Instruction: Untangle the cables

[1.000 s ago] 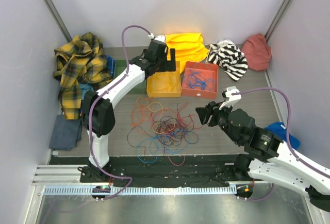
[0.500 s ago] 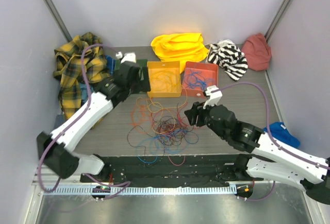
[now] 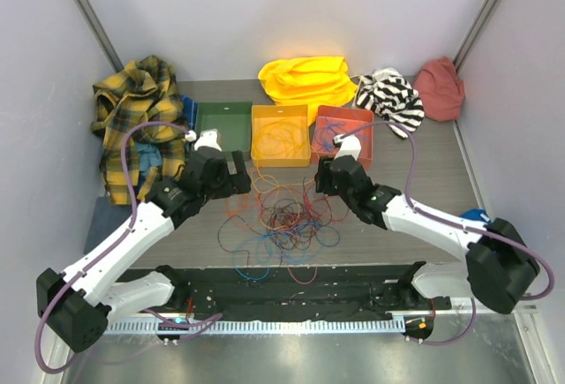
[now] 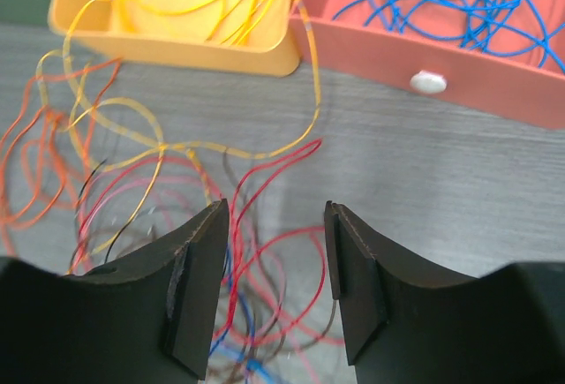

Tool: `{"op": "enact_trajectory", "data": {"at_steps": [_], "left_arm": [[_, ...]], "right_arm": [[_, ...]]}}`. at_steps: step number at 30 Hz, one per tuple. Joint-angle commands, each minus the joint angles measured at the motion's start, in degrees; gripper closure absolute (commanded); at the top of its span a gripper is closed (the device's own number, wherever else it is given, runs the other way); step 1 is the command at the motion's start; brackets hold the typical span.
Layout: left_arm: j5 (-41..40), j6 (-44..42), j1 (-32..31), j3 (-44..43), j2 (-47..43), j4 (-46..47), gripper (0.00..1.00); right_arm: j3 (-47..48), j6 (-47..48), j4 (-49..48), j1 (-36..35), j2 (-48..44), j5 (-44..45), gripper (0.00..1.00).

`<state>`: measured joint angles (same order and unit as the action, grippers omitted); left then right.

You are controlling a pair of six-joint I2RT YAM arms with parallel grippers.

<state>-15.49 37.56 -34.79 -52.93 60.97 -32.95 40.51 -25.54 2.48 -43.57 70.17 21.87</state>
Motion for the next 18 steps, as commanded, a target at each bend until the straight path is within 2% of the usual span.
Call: {"op": "enact_trajectory", "data": {"at_steps": [1, 8, 18], "left_arm": [[2.4, 3.4, -0.5, 3.3, -6.4, 3.4, 0.0], [2.7, 4.3, -0.5, 8.7, -13.8, 3.3, 0.0], [3.4, 4.4, -0.5, 11.9, -16.9, 1.9, 0.0]], "right_arm": [[3.2, -0.2, -11.1, 3.2, 5.0, -1.7, 0.46], [11.1, 1.9, -12.7, 5.7, 18.1, -2.6, 0.49], [14.8, 2.3, -11.6, 6.5, 23.5, 0.8, 0.55]]}}
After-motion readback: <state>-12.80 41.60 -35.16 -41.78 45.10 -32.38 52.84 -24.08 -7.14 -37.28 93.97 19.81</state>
